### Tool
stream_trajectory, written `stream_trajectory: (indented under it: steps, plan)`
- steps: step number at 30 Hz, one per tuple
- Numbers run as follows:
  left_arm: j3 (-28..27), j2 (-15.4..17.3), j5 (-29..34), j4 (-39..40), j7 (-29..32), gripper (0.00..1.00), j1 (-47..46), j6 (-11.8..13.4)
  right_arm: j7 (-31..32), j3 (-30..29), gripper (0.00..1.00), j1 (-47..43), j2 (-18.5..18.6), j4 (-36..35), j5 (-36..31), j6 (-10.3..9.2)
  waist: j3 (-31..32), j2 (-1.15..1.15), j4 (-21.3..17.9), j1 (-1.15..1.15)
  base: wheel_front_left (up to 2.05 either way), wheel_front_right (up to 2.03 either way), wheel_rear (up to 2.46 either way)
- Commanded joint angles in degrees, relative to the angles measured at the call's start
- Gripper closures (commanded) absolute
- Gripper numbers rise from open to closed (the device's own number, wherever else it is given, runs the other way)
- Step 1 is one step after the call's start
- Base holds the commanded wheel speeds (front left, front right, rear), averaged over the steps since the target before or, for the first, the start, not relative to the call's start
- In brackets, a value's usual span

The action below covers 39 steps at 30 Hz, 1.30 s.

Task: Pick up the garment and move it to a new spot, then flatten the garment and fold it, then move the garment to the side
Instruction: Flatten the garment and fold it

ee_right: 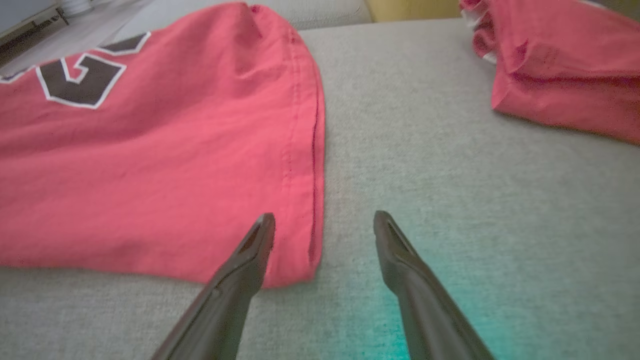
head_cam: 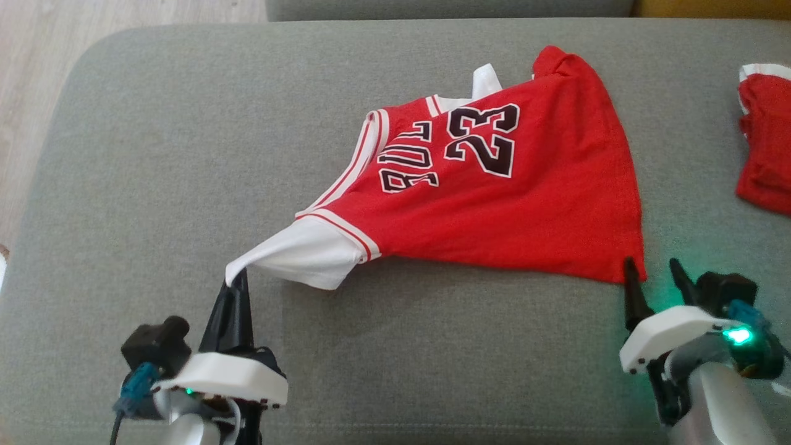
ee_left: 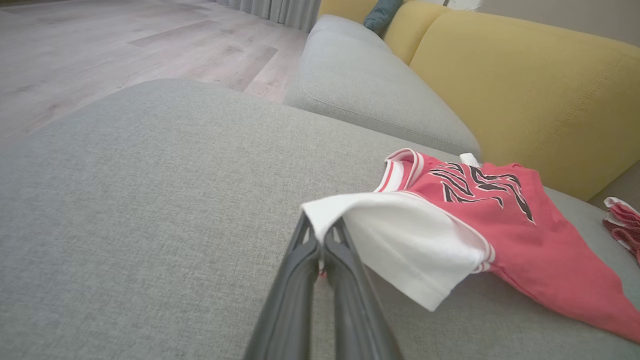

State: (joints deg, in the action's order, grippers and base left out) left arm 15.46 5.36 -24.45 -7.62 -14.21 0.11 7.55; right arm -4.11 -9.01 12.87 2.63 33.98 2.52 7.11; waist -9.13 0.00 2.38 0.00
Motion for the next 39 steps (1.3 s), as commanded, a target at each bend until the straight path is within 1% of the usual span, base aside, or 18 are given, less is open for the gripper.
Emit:
stream_trajectory:
  steps: [1,7,8,9,12,15,18,21,23,26,29,32,36,39]
  plan:
    - [-1.99,0.52,-0.24,1.83,-0.6,1.0,-0.79,0.07,0.0,1.73,0.0,1.59,0.25,-1.34,0.07,0.37,-0.04,0.0,0.17,0.0,0.0,0.0,0.0]
    - [-1.88,0.39,-0.34,1.15,-0.65,1.0,-0.69,-0.11,1.34,4.27,0.0,1.04,0.25,2.17,1.37,0.37,0.33,0.0,0.45,0.0,0.0,0.0,0.0]
    - [-1.92,0.4,-0.34,1.05,-0.66,1.0,-0.67,-0.13,1.69,4.79,0.22,1.05,0.25,2.76,1.87,0.37,0.51,0.0,0.39,0.0,0.0,0.0,0.0]
    - [-1.93,0.42,-0.3,1.02,-0.67,1.0,-0.67,-0.19,1.84,5.14,0.51,1.1,0.25,3.24,2.21,0.37,0.71,0.0,0.32,0.0,0.0,0.0,0.0]
    - [-1.95,0.42,-0.18,1.01,-0.7,1.0,-0.65,-0.35,1.41,5.92,0.79,1.48,0.25,4.51,3.62,0.37,1.41,0.0,0.08,0.0,0.0,0.0,0.0]
    - [-1.9,0.47,0.07,1.21,-0.72,1.0,-0.68,-0.37,0.37,6.77,1.0,2.35,0.25,5.82,4.93,0.37,2.15,0.0,-0.26,0.0,0.0,0.0,0.0]
    - [-1.9,0.73,0.44,1.68,-0.73,1.0,-0.9,-0.53,-1.97,7.71,1.0,3.52,0.25,6.18,6.09,0.37,3.0,0.0,-0.65,0.0,0.0,0.0,0.0]
    - [-2.11,1.16,0.95,2.86,-0.75,1.0,-1.31,-0.65,-5.36,8.62,1.0,4.69,0.25,5.11,7.61,0.37,4.23,0.0,-1.2,0.0,0.0,0.0,0.0]
    - [-2.54,1.61,1.27,4.2,-0.76,1.0,-1.83,-0.69,-7.3,9.04,1.0,5.35,0.25,3.48,8.1,0.37,5.23,0.0,-1.61,0.0,0.0,0.0,0.0]
    - [-3.58,2.66,1.72,7.05,-0.77,1.0,-3.0,-0.79,-9.3,9.37,1.0,5.98,0.25,-1.03,8.58,0.37,6.86,0.0,-2.31,0.0,0.0,0.0,0.0]
    - [-4.42,4.12,2.76,11.62,-0.69,1.0,-4.05,-0.38,-10.2,8.83,1.0,5.81,0.25,-7.86,8.23,0.37,8.34,0.0,-3.01,0.0,0.0,0.0,0.0]
    - [-5.24,6.0,3.95,17.19,0.24,1.0,-5.24,0.1,-10.52,8.1,1.0,4.84,0.25,-16.31,8.03,0.37,9.6,0.0,-3.64,0.0,0.0,0.0,0.0]
    - [-6.12,8.81,6.03,26.1,2.76,1.0,-7.44,0.65,-10.46,6.79,1.0,3.14,0.25,-28.89,6.58,0.37,10.29,0.0,-4.27,0.0,0.0,0.0,0.0]
    - [-6.76,11.09,7.82,32.71,5.34,1.0,-9.92,0.78,-8.95,5.56,1.0,2.04,0.25,-38.31,5.68,0.37,10.43,0.0,-4.56,0.0,0.0,0.0,0.0]
